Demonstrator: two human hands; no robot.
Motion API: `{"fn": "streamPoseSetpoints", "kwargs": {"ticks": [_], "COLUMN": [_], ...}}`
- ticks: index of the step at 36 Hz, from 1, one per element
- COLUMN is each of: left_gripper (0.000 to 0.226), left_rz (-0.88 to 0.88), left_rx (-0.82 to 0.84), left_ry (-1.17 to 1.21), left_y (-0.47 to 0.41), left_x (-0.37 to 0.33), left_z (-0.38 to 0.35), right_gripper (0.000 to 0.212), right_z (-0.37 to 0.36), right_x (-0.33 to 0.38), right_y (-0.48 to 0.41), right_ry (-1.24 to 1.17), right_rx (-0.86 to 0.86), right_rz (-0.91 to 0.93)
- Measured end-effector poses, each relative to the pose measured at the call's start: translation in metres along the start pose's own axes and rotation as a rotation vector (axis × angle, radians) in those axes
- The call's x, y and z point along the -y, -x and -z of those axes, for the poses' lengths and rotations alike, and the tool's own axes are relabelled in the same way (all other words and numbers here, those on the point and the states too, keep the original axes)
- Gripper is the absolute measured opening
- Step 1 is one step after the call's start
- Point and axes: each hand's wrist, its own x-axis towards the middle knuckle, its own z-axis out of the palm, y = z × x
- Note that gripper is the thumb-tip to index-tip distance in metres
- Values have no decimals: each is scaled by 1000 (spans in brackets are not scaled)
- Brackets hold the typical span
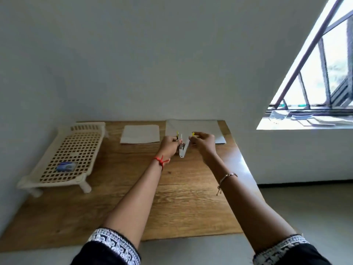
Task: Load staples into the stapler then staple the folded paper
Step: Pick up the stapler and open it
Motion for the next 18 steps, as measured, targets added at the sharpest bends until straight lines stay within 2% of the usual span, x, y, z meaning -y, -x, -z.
{"fn": "streamPoseSetpoints", "kwargs": {"ticks": [3, 8, 9, 11, 14, 18], "left_gripper": [33, 25, 29, 35, 39, 41], "left_rz": [101, 252, 277, 311, 351, 353], "left_rx": [37, 195, 220, 273, 358, 418], "left_ry": [65, 115, 136, 158, 209, 305], "left_y": [8, 17, 17, 28, 39, 43], "left_x": [1, 7, 8, 2, -5, -7], "left_z": [-25, -48, -52, -55, -58, -58], "right_gripper": [17, 7, 11, 5, 24, 28], "right_z": [25, 59, 64, 73, 82, 85], "right_x": [-5, -9, -9, -8, -5, 1], "right_y": [9, 20, 22, 25, 31, 37], "right_ry": [-47, 12, 7, -6, -13, -10], "right_rx": [14, 66, 81, 118, 148, 198], "right_rz": [-12, -31, -39, -48, -37, 12]}}
